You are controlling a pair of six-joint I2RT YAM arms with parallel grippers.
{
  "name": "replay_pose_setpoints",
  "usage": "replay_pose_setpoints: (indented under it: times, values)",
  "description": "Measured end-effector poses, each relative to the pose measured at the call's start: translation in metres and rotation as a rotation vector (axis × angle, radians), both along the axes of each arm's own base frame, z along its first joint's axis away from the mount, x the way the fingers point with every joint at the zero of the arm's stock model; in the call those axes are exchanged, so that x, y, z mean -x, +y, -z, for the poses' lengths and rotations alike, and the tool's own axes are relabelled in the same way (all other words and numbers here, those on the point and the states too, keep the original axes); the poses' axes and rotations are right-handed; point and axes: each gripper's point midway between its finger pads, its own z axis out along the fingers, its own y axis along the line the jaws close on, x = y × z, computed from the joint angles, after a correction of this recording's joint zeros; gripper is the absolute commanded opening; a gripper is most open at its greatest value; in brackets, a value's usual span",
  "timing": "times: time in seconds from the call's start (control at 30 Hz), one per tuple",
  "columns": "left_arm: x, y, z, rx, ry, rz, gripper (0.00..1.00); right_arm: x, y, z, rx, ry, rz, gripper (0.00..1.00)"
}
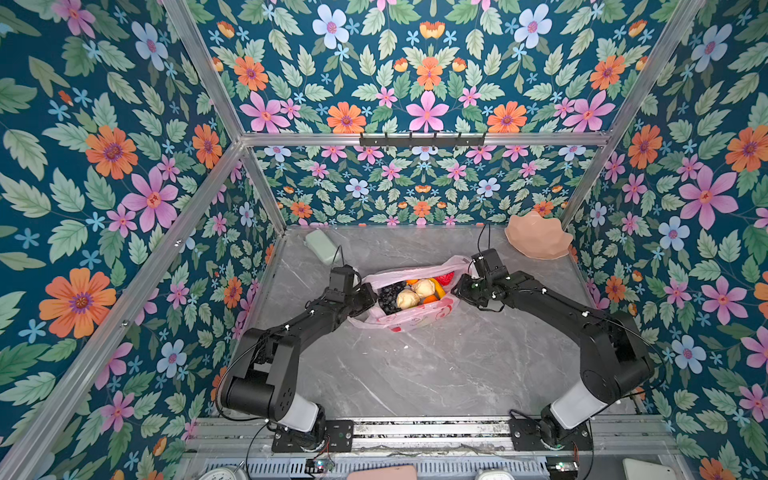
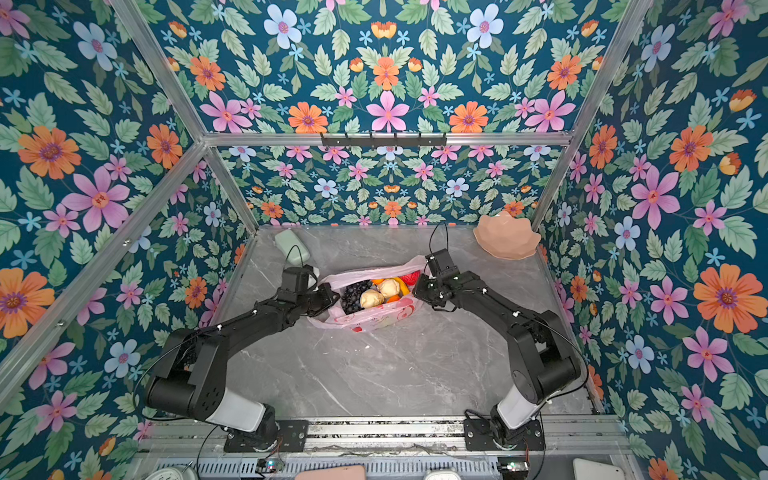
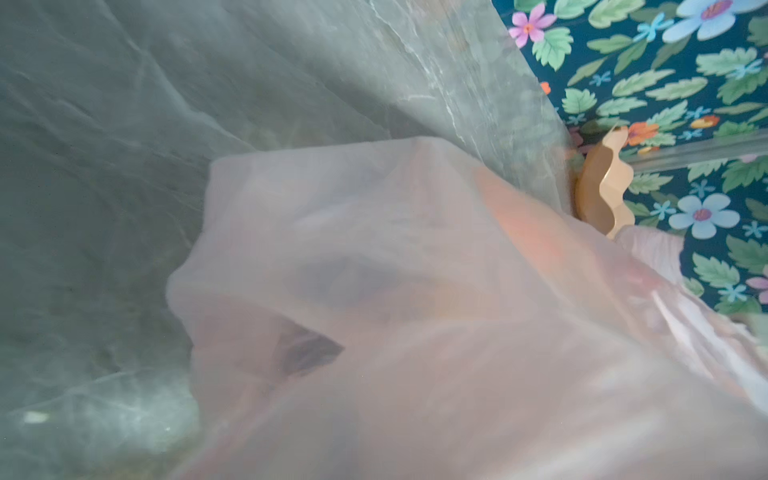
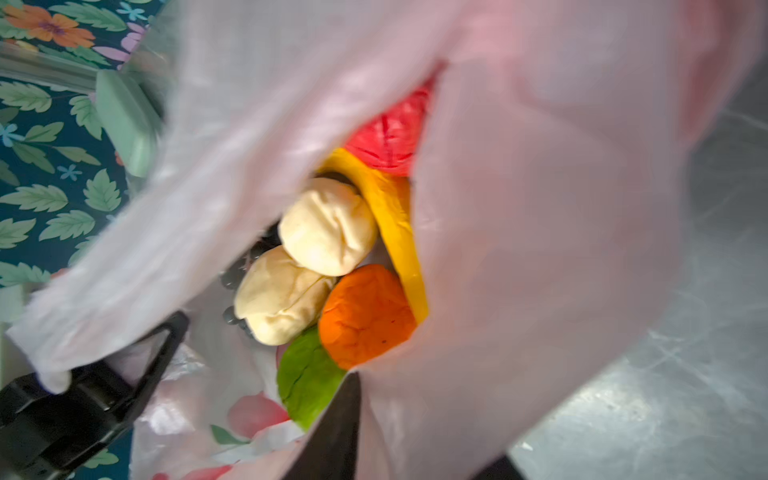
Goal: Take the fake fruits out of the plastic bag
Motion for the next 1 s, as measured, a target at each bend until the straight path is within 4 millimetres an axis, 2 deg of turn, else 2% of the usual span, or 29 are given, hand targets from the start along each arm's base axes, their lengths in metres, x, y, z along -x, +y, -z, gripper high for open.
replay_pose_setpoints:
  times: [0.07, 0.13, 0.23, 0.3, 0.37, 0.43, 0.57, 0.67, 0.83, 1.0]
  values:
    - [-0.004, 0.012, 0.001, 0.049, 0.0, -0.049, 0.0, 0.003, -0.022, 0.025, -0.037, 0.038, 0.058, 0.0]
    - [-0.007, 0.018, 0.002, 0.103, -0.004, -0.059, 0.0, 0.008, -0.035, 0.042, -0.07, 0.063, 0.084, 0.0]
    - [-0.016, 0.019, 0.003, 0.16, 0.013, -0.083, 0.0, 0.009, -0.035, 0.046, -0.105, 0.049, 0.075, 0.0]
    - [-0.026, 0.014, -0.005, 0.161, 0.001, -0.073, 0.02, 0.006, -0.031, 0.044, -0.131, 0.027, 0.066, 0.0]
    - [-0.035, 0.007, -0.018, 0.158, -0.033, -0.051, 0.1, 0.004, -0.029, 0.042, -0.15, 0.016, 0.067, 0.0]
    - [-0.036, 0.003, -0.023, 0.148, -0.05, -0.03, 0.26, 0.003, -0.025, 0.039, -0.162, 0.006, 0.063, 0.0]
    - [-0.03, 0.01, -0.022, 0.07, -0.014, -0.061, 0.58, 0.006, -0.014, 0.028, -0.166, -0.023, 0.036, 0.0]
    - [-0.022, 0.012, -0.029, 0.001, -0.013, -0.074, 0.73, 0.01, -0.004, 0.02, -0.151, -0.045, 0.009, 0.0]
    - [0.0, 0.026, -0.029, -0.112, 0.012, -0.135, 0.8, 0.021, 0.008, 0.011, -0.109, -0.077, -0.029, 0.0]
    - [0.017, 0.008, -0.026, -0.154, 0.034, -0.093, 0.82, 0.03, 0.017, 0.009, -0.083, -0.081, -0.058, 0.0]
